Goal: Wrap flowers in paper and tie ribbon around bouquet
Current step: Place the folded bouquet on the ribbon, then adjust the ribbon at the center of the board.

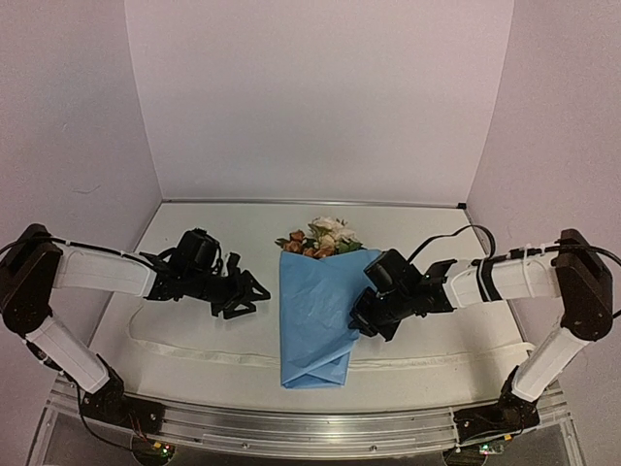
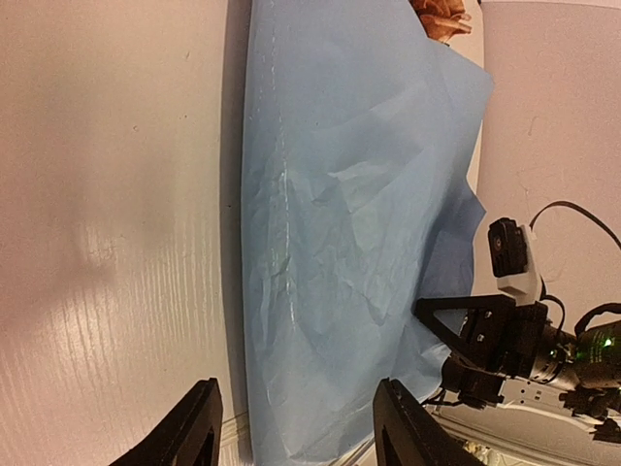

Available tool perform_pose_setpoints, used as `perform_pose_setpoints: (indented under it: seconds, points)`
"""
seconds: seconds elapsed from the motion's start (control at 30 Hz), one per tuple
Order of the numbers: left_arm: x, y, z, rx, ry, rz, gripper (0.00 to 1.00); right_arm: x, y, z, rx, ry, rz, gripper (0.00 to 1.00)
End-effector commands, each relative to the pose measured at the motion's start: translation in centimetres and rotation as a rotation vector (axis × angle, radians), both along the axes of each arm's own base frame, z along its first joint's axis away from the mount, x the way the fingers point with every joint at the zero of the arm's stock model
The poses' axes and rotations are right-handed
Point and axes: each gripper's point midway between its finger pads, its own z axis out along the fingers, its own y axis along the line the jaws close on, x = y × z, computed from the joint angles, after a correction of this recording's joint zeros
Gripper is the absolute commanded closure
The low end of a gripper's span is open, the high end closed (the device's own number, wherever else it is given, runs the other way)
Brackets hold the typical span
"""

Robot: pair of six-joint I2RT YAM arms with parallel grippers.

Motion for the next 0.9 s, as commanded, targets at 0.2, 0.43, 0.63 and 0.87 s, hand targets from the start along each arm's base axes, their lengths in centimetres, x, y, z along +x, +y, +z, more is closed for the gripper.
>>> perform_pose_setpoints:
  seconds: [0.2,0.43,0.63,0.87]
  points:
    - [-0.8,2.3,0.8,0.020,-0.028,0.095,0.44,-2.2,-0.1,0.3,-0.036,-0.077,0.006,1.00]
    - [-1.1,6.7,1.1,0.104,-0.039,0.286,0.36,-3.0,-0.4,0.0,-0.073,-0.111,0.063,0.85]
    - [-2.0,15.5,0.5,0.305,-0.019,0.620,0.25,-3.5,-2.8,1.1,-0.184,-0.166,0.148,0.38]
    - [-6.6,25.1,-1.1,0.469,0.091,1.017,0.22,-4.2,-9.3,2.0,-0.379,-0.260,0.149,0.17]
